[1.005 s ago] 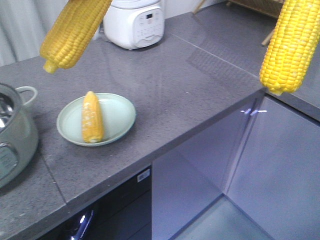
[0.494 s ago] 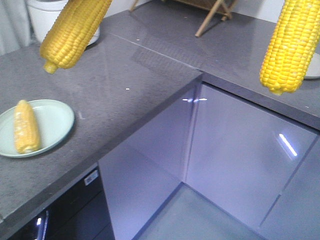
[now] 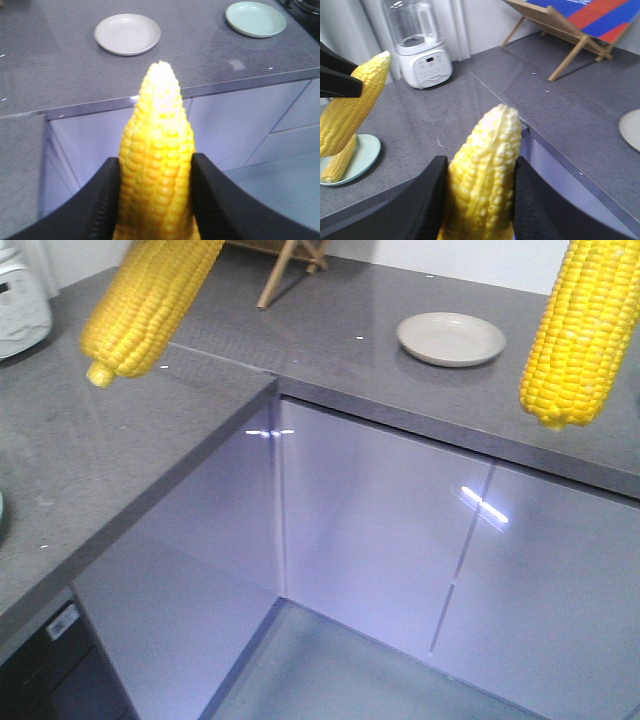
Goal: Distribute corn equally
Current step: 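Drive the base away from the pot toward the other counter holding both cobs, then approach and align the base in front of the cream and green plates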
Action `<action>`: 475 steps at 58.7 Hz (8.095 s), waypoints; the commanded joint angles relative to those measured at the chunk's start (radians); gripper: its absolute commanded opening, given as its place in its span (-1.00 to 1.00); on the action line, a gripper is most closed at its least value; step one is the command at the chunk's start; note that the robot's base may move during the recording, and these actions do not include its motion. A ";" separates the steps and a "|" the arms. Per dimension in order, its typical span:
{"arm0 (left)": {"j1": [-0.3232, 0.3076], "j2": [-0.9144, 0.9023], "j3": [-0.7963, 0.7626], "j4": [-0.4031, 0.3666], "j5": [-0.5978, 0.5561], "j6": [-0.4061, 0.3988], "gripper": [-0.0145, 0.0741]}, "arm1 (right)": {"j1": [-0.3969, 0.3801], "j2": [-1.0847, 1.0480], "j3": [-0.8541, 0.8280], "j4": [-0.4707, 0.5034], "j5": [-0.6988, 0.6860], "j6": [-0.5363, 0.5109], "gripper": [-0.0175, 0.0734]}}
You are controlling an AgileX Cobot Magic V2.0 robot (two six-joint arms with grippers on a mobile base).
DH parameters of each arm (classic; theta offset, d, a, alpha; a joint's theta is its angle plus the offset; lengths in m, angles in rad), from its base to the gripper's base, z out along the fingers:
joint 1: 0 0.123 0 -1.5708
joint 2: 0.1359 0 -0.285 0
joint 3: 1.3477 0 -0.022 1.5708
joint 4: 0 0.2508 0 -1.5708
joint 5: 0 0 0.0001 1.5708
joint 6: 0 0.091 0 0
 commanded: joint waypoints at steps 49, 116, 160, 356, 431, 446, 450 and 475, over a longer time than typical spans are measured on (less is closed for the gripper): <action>-0.003 -0.041 -0.026 -0.023 -0.031 -0.008 -0.69 | -0.008 -0.014 -0.025 0.052 -0.050 -0.005 -0.63; -0.003 -0.041 -0.026 -0.023 -0.031 -0.008 -0.69 | -0.008 -0.017 -0.025 0.052 -0.050 -0.005 -0.63; -0.003 -0.041 -0.026 -0.023 -0.031 -0.008 -0.69 | -0.008 -0.017 -0.025 0.052 -0.050 -0.005 -0.63; -0.003 -0.041 -0.026 -0.023 -0.031 -0.008 -0.69 | -0.008 -0.017 -0.025 0.052 -0.050 -0.005 -0.63; -0.003 -0.041 -0.026 -0.023 -0.031 -0.008 -0.69 | -0.008 -0.017 -0.025 0.052 -0.050 -0.005 -0.63; -0.003 -0.041 -0.026 -0.023 -0.031 -0.008 -0.69 | -0.008 -0.017 -0.025 0.052 -0.050 -0.005 -0.63; -0.003 -0.041 -0.026 -0.023 -0.031 -0.008 -0.69 | -0.008 -0.017 -0.025 0.052 -0.050 -0.005 -0.63; -0.003 -0.041 -0.026 -0.023 -0.031 -0.008 -0.69 | -0.008 -0.017 -0.025 0.052 -0.050 -0.005 -0.63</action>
